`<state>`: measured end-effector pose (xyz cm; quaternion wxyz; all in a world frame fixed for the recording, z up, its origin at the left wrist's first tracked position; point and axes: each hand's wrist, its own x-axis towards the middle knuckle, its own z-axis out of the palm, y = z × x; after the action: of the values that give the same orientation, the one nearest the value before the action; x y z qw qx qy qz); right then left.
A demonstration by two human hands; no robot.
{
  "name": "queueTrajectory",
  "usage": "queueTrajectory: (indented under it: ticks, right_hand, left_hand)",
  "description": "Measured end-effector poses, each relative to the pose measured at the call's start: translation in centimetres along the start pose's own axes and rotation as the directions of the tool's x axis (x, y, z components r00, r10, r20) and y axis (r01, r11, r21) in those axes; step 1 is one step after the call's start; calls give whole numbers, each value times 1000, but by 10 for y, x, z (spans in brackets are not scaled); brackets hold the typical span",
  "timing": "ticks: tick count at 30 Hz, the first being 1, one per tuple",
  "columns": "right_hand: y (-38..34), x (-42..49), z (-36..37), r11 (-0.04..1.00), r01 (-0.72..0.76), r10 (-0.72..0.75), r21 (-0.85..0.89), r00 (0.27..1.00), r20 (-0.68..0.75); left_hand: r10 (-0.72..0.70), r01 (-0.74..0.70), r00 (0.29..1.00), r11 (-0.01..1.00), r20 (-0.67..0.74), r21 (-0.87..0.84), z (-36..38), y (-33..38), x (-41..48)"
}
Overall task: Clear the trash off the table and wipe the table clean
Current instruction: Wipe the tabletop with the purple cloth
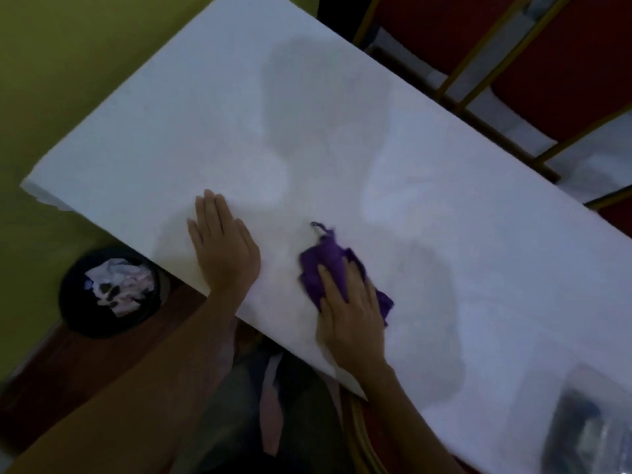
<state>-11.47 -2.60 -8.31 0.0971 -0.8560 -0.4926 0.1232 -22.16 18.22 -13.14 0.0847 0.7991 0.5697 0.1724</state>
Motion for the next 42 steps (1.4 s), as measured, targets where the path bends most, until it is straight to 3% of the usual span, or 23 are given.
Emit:
queueTrajectory:
  ticks: [2,4,7,11,14,16,19,24,30,33,35,37,40,42]
  right_hand:
    - [50,-17,-9,978,-209,208,-20,976,-72]
    - [76,-10,-16,915,-404,401,6,907,-129]
    - [41,15,-5,844,-520,536,130,827,-171]
    - [-49,-13,13,953,-255,266,164,963,-47]
    - [-48,-31,7,993,-74,71,97,997,38]
    - [-26,-21,1,997,-49,46,55,997,53]
    - [-11,28,-2,983,-172,171,65,985,22]
    - [-53,129,14,957,-272,278,103,959,-50]
    - [-114,117,28,991,99,-98,90,995,-19]
    - [-97,74,30,977,173,-177,125,984,20]
    - [-72,45,26,986,90,-97,139,994,43]
    - [-33,22,15,982,-126,127,142,992,-1]
    - [28,10,-10,875,-459,475,157,876,-85]
    - [42,14,-22,764,-617,633,190,774,-31]
  left_hand:
    - [34,-33,999,999,21,-20,-1,-2,-4]
    - [112,-112,994,993,18,-25,-3,-4,-17]
    - [225,-226,974,973,-25,-42,-6,-7,-45]
    - [287,-286,958,958,13,-31,-11,-21,-52]
    - [165,-165,986,986,18,9,-14,-33,-35]
    - [116,-115,993,992,-9,47,-15,-38,-25]
    - [147,-145,989,988,-34,50,-17,-40,-24]
    - [98,-99,995,995,35,26,-21,-35,-23]
    - [74,-78,993,996,96,40,-22,-40,-23]
    - [87,-90,990,995,108,29,-24,-40,-24]
    - [74,-76,994,997,87,18,-24,-40,-21]
    - [47,-50,994,998,96,24,-25,-38,-20]
    - [23,-37,978,997,205,63,-28,-31,-21]
    - [-19,5,947,999,322,45,-31,-22,-18]
